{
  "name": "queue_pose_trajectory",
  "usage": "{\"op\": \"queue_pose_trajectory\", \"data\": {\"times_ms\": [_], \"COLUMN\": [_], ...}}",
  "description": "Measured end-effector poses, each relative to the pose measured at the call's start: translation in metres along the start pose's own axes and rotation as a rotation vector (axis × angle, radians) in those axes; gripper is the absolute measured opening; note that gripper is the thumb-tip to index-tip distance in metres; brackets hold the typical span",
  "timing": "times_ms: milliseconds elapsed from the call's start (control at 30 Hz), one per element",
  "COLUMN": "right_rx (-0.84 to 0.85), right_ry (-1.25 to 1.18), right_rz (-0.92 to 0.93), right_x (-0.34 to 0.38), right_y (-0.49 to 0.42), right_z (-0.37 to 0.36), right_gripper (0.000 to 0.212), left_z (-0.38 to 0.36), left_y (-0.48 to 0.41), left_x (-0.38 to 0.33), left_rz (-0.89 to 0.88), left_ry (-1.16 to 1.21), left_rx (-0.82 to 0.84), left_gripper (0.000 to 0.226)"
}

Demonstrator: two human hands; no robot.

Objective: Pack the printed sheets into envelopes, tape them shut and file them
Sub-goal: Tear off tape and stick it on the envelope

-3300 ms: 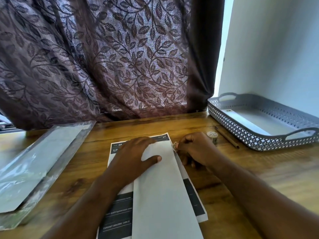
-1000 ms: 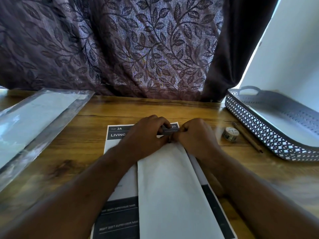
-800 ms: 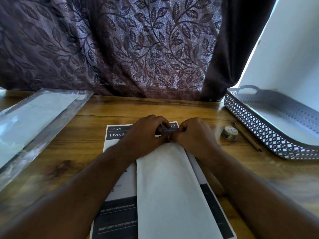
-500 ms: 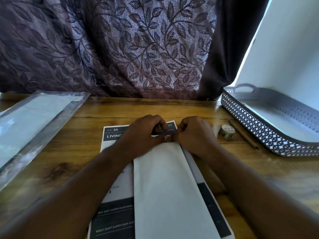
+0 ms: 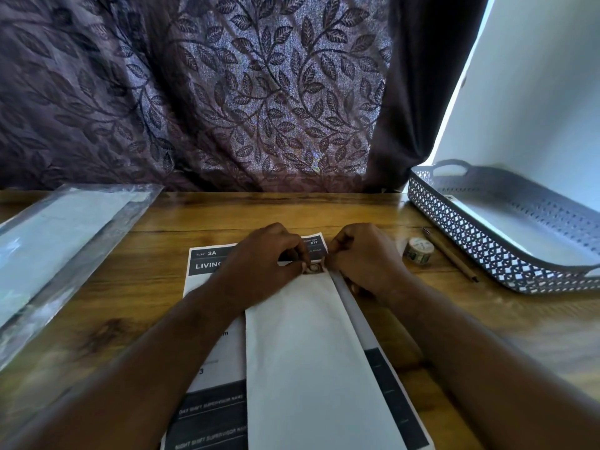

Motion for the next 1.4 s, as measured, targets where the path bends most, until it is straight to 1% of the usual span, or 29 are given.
{"op": "queue_pose_trajectory", "data": {"times_ms": [67, 167, 267, 467, 600, 667, 767, 800, 1067, 1200, 1300, 1333, 1400], "right_rx": [-0.017, -0.042, -0.062, -0.111, -0.082, -0.047, 0.016, 0.031, 0.086, 0.049, 0.041, 0.035, 0.021], "right_ry": [0.002, 0.044, 0.065, 0.065, 0.059, 0.029, -0.065, -0.080, -0.039, 0.046, 0.083, 0.099, 0.110], "right_rz": [0.012, 0.057, 0.060, 0.040, 0.051, 0.050, 0.013, 0.007, 0.040, 0.088, 0.116, 0.123, 0.115], "right_x": [0.001, 0.003, 0.000, -0.003, -0.003, -0.002, -0.003, -0.002, 0.001, 0.003, 0.006, 0.006, 0.006], "right_y": [0.000, 0.000, -0.002, -0.002, -0.002, -0.001, 0.003, 0.005, 0.006, 0.004, 0.006, 0.007, 0.006], "right_z": [-0.001, -0.006, -0.010, -0.004, -0.005, -0.005, -0.001, 0.001, -0.002, -0.011, -0.014, -0.013, -0.012], "right_gripper": [0.010, 0.022, 0.026, 0.022, 0.021, 0.019, 0.019, 0.020, 0.032, 0.051, 0.062, 0.064, 0.064], "left_z": [0.001, 0.003, 0.003, 0.003, 0.005, 0.004, 0.003, 0.003, 0.001, -0.002, -0.003, -0.003, -0.004], "left_y": [0.000, 0.000, 0.000, -0.001, 0.000, 0.000, -0.001, -0.001, -0.002, -0.004, -0.003, -0.003, -0.003], "left_x": [0.000, 0.001, 0.002, -0.001, 0.006, 0.009, 0.011, 0.012, 0.019, 0.023, 0.022, 0.022, 0.023], "left_rz": [-0.006, 0.009, 0.022, 0.026, 0.081, 0.099, 0.132, 0.139, 0.219, 0.257, 0.281, 0.279, 0.286], "left_ry": [-0.005, -0.007, -0.028, -0.084, -0.076, -0.080, -0.100, -0.108, -0.034, 0.038, 0.077, 0.085, 0.093], "left_rx": [-0.008, -0.028, -0.027, -0.020, 0.019, 0.039, 0.049, 0.051, 0.067, 0.102, 0.115, 0.111, 0.112], "left_gripper": [0.009, 0.010, 0.011, 0.011, 0.014, 0.024, 0.047, 0.049, 0.028, 0.027, 0.009, 0.006, 0.011]}}
Point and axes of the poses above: each hand's wrist, its own y-axis away from the middle knuckle, its own z-axis out of the back of the hand, x = y × z, the point moved 9 cm from there along -y, towards the middle knuckle, and after that the axes turned 12 degrees about -x, right-handed, at the moved point
